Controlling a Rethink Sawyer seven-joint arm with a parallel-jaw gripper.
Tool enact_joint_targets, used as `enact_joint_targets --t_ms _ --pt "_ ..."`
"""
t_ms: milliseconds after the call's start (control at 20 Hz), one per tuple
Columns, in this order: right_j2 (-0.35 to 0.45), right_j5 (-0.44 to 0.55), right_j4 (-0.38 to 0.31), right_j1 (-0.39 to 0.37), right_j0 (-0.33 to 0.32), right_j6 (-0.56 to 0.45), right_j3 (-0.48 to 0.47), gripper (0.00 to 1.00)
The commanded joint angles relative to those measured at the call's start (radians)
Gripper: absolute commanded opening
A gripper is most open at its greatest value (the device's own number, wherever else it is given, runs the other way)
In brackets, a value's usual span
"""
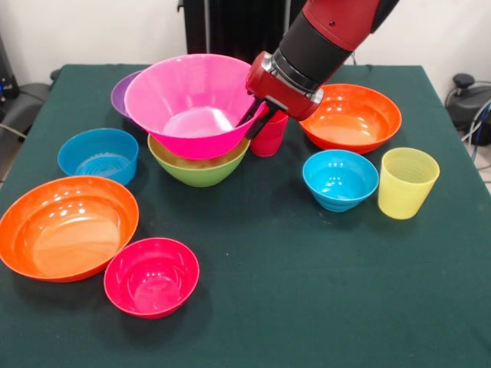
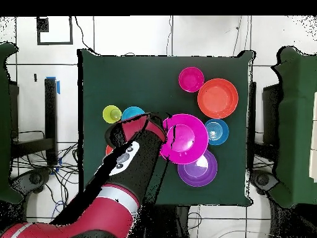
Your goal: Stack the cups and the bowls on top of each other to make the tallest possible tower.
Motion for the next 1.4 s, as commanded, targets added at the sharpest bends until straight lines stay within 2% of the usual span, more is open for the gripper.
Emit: enact_joint_targets --t_ms 50,200,250,500,1400 --pt "0.076 -0.066 -0.028 0.010 -0.014 0.058 -0.015 0.00" --pt "0.077 -0.068 -0.033 0.007 -0.018 0.050 -0.012 0.00" --pt "0.078 -0.071 -0.037 0.005 -0.021 0.043 -0.007 1.00" --pt "0.070 -0.096 -0.042 0.005 -0.022 0.054 -0.003 1.00" --pt "0.078 -0.081 -0.032 -0.003 -0.027 0.047 -0.010 1.00"
